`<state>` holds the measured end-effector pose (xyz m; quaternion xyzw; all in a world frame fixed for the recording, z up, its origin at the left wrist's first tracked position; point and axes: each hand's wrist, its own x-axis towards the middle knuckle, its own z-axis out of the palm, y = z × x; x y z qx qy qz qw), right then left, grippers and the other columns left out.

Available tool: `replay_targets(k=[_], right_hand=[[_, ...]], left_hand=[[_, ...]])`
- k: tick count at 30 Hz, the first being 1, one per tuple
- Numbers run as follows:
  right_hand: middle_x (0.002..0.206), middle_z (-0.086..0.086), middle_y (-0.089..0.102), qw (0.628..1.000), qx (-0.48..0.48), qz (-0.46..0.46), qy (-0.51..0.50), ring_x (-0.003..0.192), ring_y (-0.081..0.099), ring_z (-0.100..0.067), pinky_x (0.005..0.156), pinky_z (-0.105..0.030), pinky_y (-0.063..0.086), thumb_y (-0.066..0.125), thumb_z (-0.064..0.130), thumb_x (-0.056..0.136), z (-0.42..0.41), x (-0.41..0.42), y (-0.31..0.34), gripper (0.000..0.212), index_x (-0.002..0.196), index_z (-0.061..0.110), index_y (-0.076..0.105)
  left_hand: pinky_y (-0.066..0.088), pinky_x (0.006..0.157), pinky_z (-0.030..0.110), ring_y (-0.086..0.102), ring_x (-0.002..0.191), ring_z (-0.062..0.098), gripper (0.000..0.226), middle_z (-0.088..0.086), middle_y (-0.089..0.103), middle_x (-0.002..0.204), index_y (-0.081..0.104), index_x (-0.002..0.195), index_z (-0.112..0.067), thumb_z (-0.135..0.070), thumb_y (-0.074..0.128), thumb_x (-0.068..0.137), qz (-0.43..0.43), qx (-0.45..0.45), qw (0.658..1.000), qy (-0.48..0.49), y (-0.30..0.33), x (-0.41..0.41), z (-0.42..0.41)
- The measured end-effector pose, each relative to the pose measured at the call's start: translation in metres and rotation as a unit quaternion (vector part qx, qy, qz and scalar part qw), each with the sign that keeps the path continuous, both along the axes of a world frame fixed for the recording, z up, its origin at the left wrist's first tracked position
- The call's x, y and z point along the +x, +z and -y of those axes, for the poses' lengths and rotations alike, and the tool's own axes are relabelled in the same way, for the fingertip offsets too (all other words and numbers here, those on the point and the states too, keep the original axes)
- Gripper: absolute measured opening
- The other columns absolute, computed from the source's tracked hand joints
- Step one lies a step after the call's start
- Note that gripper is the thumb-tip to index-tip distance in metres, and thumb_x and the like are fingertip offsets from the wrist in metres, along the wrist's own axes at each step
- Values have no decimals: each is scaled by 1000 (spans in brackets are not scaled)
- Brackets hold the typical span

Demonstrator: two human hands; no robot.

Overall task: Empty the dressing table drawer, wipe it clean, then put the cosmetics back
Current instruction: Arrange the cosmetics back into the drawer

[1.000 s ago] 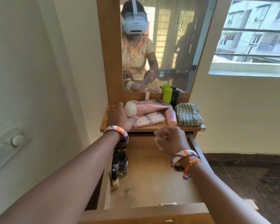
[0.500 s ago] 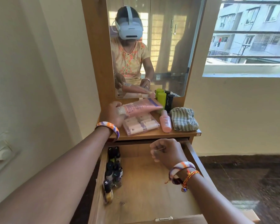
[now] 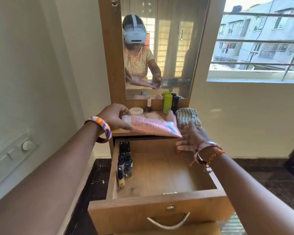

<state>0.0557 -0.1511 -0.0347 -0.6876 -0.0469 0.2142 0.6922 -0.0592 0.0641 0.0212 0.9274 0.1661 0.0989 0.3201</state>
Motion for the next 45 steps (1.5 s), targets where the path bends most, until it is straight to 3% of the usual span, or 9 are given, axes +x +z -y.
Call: replay_targets(k=[5, 7, 10, 13, 20, 27, 31, 38, 45], right_hand=[[85, -15, 59, 974, -195, 110, 41, 50, 56, -14, 52, -33, 57, 51, 26, 95, 19, -1, -8, 27, 113, 8, 58], [102, -11, 62, 912, -344, 216, 55, 68, 55, -14, 72, -32, 57, 60, 24, 89, 25, 1, -16, 31, 117, 10, 62], [101, 0, 59, 842, -456, 260, 125, 62, 52, -7, 51, -5, 43, 64, 23, 86, 33, -3, -21, 38, 124, 16, 61], [119, -6, 62, 761, -552, 285, 187, 102, 62, -20, 78, -17, 45, 64, 23, 85, 35, -9, -29, 41, 125, 19, 59], [152, -1, 34, 674, -632, 222, 311, 138, 36, -19, 109, -26, 34, 62, 16, 89, 32, -18, -60, 74, 150, 19, 20], [152, -11, 30, 587, -675, 209, 395, 140, 32, -26, 112, -31, 28, 32, 4, 101, 30, -31, -43, 46, 146, 6, 26], [134, -6, 54, 469, -724, 267, 429, 120, 55, -26, 96, -36, 50, 48, 12, 93, 26, -24, -56, 42, 135, 18, 48], [136, -5, 52, 518, -699, 239, 432, 124, 52, -26, 102, -39, 46, 65, 22, 84, 10, -2, -62, 53, 135, 17, 49], [100, -7, 56, 703, -545, 309, 336, 101, 60, -24, 71, -26, 48, 62, 17, 86, -21, 27, -41, 29, 114, 8, 60]], left_hand=[[46, 73, 24, 54, 94, 16, 39, 3, 55, 108, 57, 110, -12, -16, 76, 76, -93, 12, 994, -60, -23, -8, 27], [48, 73, 25, 54, 94, 15, 44, 3, 55, 109, 55, 114, -12, -21, 76, 75, -129, 36, 989, -63, -39, -6, 39], [51, 76, 26, 58, 94, 16, 47, 3, 58, 112, 56, 114, -12, -25, 77, 74, -181, 88, 977, -73, -65, -3, 60], [52, 84, 31, 62, 99, 20, 47, 6, 62, 113, 59, 113, -9, -29, 76, 74, -235, 127, 958, -102, -93, 0, 75], [52, 76, 31, 61, 89, 21, 39, 11, 65, 108, 64, 110, -4, -26, 72, 79, -294, 169, 930, -141, -133, 11, 89], [51, 88, 34, 62, 105, 29, 36, 12, 66, 115, 65, 114, -6, -28, 63, 86, -303, 177, 919, -177, -145, 18, 95], [51, 88, 35, 62, 103, 26, 35, 10, 65, 116, 63, 117, -9, -28, 60, 88, -312, 181, 910, -205, -145, 20, 96], [49, 80, 33, 59, 91, 21, 46, 5, 63, 102, 61, 119, -8, -44, 52, 91, -427, 185, 846, -259, -115, 42, 93], [47, 84, 29, 61, 100, 24, 26, 8, 64, 109, 63, 108, -9, -26, 58, 89, -100, 104, 989, -35, -27, 120, 36]])
